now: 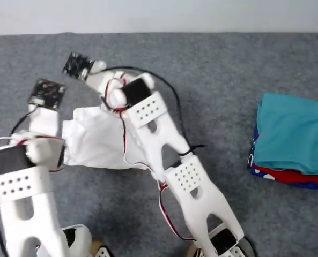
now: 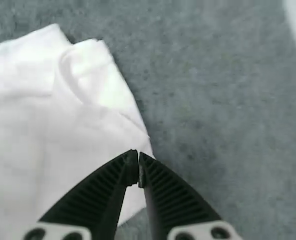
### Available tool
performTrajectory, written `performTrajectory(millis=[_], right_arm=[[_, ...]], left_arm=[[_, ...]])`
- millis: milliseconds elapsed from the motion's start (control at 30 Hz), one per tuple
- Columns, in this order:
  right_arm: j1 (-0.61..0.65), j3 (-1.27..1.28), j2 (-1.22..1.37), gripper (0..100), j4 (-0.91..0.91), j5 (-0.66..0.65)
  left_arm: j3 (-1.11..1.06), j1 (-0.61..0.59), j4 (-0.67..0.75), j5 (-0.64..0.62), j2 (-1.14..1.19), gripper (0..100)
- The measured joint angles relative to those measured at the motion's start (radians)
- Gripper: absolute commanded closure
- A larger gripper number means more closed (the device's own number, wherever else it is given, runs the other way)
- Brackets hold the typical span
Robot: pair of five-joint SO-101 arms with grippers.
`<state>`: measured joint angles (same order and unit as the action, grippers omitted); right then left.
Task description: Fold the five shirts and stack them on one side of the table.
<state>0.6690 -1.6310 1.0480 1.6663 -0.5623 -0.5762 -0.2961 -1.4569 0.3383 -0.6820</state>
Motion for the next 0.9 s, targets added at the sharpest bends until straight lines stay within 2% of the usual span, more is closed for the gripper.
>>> performTrajectory(millis=[167,300,467,667,900], right_arm=[[-0.063,0.0,-0.115,98.9,0.071,0.006],[-0.16,0.0,-0.163,98.9,0.087,0.072],[-0.281,0.0,-0.19,98.9,0.089,0.107],[-0.328,0.0,-0.192,98.9,0.089,0.11],[-0.382,0.0,-0.192,98.9,0.089,0.114]], left_arm=[[-0.02,0.048,0.124,-0.011,0.157,99],[0.015,0.049,0.18,-0.012,0.311,99],[0.143,0.055,0.189,-0.012,0.489,99],[0.245,0.081,0.13,-0.012,0.578,99],[0.255,0.097,0.144,-0.012,0.684,99]])
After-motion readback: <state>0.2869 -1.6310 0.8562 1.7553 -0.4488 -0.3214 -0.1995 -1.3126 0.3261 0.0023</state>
